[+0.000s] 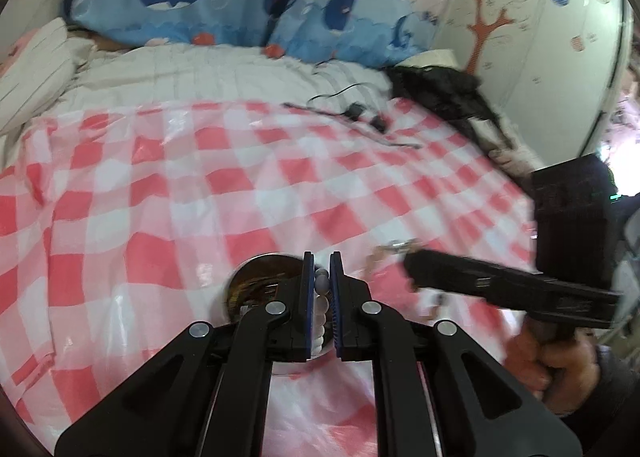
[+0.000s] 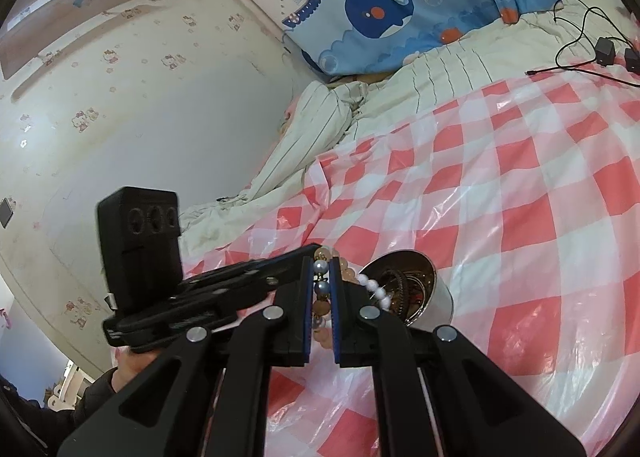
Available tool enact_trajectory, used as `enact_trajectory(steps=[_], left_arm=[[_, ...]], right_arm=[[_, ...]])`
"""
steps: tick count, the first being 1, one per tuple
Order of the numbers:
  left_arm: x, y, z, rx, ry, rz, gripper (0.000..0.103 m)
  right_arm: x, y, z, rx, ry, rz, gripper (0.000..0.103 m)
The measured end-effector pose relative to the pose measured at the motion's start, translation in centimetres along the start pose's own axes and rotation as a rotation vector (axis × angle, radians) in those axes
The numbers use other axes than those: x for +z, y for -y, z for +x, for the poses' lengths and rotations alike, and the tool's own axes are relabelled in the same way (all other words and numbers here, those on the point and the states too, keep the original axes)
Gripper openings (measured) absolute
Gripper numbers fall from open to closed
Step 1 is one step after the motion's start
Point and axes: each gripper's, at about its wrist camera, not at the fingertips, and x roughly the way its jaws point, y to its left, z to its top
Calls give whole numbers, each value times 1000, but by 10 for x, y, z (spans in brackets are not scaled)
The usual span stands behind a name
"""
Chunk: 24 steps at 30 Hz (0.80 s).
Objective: Organize jewelry
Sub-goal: 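Open both grippers to drop the bracelets into the silver tin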
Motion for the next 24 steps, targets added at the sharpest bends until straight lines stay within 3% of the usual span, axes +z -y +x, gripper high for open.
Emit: enact_trajectory(steps=[3,5,8,12,13,14,15,19,24], left_arm=[[-7,-11,14,52,-42,-24,12],[-10,-18,17,60,-57,-36,24],[-10,-29,11,78,-47,-69,36],[-8,-40,-2,93,-15,-102,41],[-8,-41,-5,95,-8,-108,43],[-7,-43,-7,95,-4,-113,43],[-7,-43,-9,97,-1,-116,43],[-9,-38,-13,124,-2,-89,46],[-19,-19,-18,182,-17,-16,55]], right_arm=[[1,2,6,-3,-13,0,8],[1,2,12,-3,-24,-1,8],[2,3,20,-2,-37,-1,8],[5,6,32,33,-58,22,9],[6,7,39,-13,-91,13,9],[7,7,47,-142,-122,-26,9],[7,9,49,-201,-119,-51,14],[7,14,34,-250,-91,-53,15],[-4,9,15,-266,-71,-61,28]])
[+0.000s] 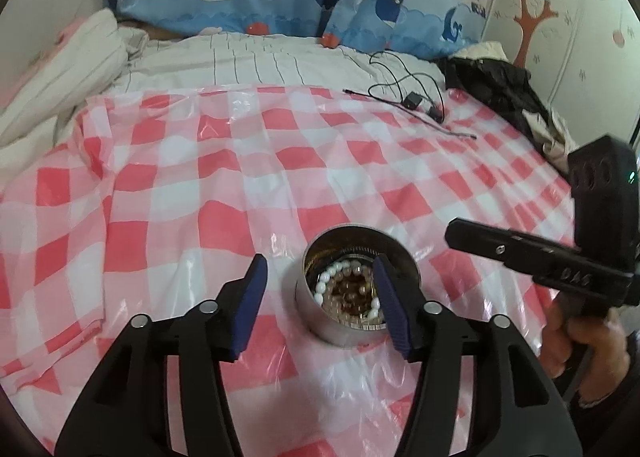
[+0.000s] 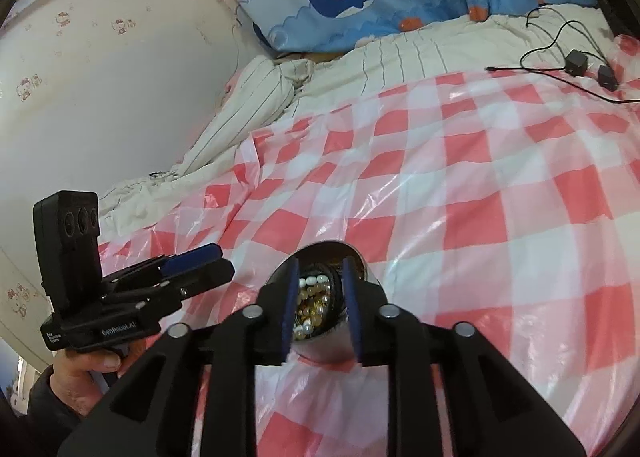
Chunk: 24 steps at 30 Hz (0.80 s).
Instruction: Organize jewelry
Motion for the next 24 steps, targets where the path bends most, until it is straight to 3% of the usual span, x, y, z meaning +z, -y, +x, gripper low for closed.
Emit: enact_trajectory(steps=[3,11,14,24], left_arm=[[-10,8,-8,62,3,36,66],[-45,24,-34,197,13,87,85],[-59,29,-44,231,16,96,89],[-106,37,-58,256,-26,55,95]], right_arm=[[-13,-10,-4,-47,-15,-38,40],[-61,-23,-17,-171,-57,-86,52],[-78,-26,-27,-209,-56,-86,59],[-120,-30,-49,-303,-78,-76,64]])
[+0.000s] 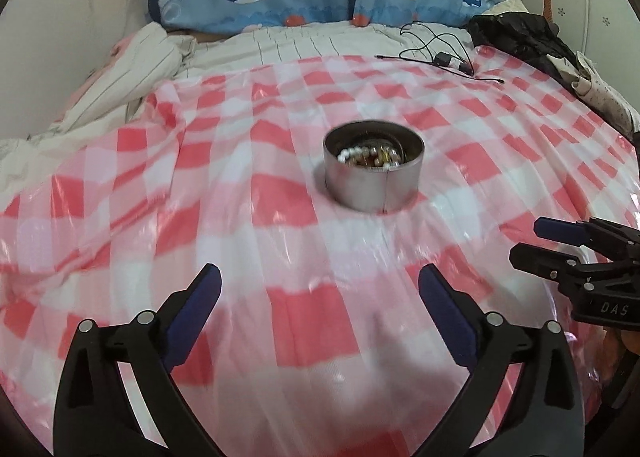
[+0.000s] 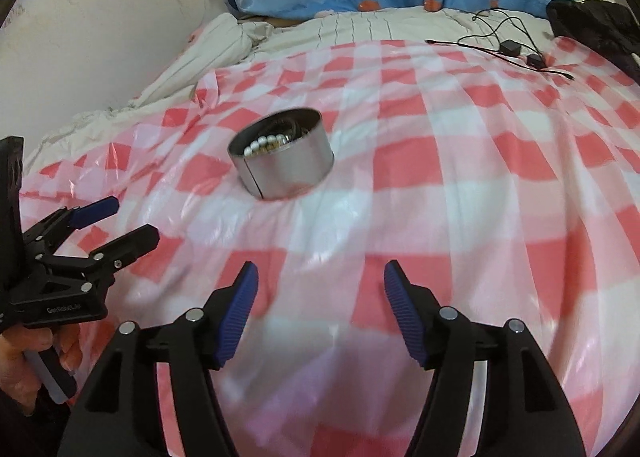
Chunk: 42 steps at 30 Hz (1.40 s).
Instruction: Organize jewelry
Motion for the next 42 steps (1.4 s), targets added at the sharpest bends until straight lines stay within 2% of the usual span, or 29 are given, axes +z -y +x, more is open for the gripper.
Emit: enact_trajectory(steps=[7,13,15,18,42], left_arm=[[-23,0,10,11,-51,-40,95],[-35,-9,22,11,-85,-103,95],[-38,-11,25,13,-97,-116,95],[-40,-9,27,23,-94,-106,95],[-42,-9,32,29,-106,-113,96]], right_arm=[[-17,1,6,-69,-22,-15,66],[-22,-1,13,-102,-20,-29,78],[-23,-3,16,-104,-29,-41,88],[-24,-8,19,-109,-39,-70,95],[-28,-10,18,-132,-14,-76,95]])
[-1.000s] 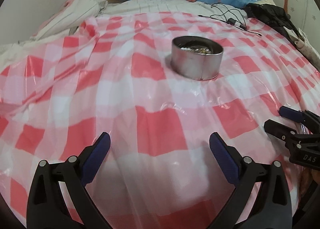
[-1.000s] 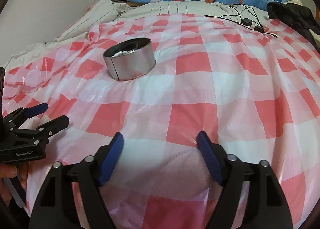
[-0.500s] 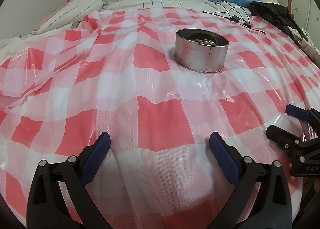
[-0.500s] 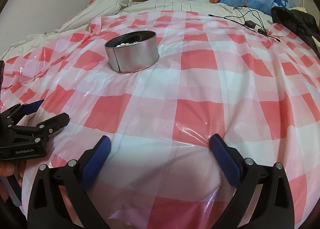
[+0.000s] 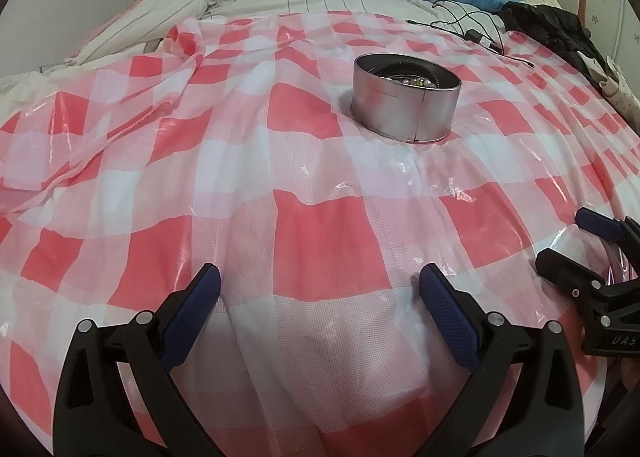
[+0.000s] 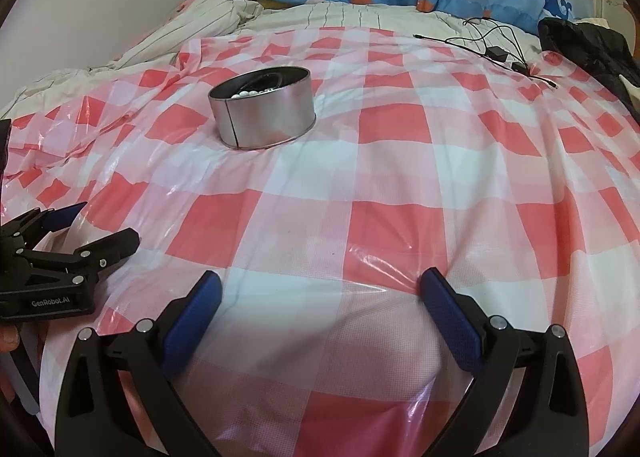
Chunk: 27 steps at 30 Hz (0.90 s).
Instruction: Organize jewelry
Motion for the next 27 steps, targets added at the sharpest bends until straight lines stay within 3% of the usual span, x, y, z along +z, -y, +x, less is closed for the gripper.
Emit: enact_trajectory(steps=[27], left_arm=[[0,-2,3,-18,-10,-14,96]], right_arm=[[1,1,0,-7,2,-2,95]])
